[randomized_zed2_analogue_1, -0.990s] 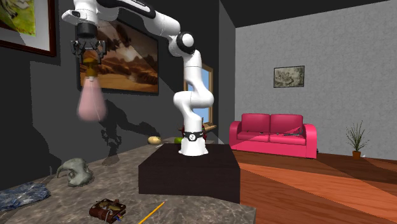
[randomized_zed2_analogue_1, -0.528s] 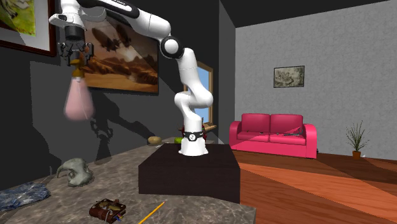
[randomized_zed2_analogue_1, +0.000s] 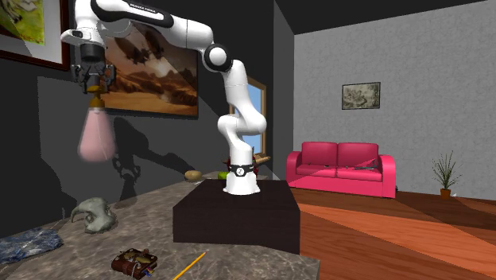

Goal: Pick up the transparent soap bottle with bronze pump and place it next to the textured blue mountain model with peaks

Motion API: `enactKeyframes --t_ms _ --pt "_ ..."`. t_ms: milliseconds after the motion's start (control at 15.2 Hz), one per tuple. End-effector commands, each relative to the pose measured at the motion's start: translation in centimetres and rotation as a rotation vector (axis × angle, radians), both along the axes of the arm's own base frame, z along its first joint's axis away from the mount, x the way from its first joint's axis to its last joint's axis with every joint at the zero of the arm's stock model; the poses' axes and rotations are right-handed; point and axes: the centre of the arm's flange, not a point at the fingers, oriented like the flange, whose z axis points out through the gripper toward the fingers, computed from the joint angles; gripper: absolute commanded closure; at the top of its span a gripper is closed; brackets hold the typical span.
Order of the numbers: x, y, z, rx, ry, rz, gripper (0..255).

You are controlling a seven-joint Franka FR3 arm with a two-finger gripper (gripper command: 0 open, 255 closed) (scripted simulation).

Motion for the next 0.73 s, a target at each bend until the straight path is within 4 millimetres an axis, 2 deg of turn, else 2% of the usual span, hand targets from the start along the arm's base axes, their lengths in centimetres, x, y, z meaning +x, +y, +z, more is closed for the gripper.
enactKeyframes --t_ms 0,660 --pt "-0.1 -0.1 -1.0 -0.001 0.000 0.000 255" --pt "-0.1 -0.1 -6.2 -0.001 0.000 0.000 255"
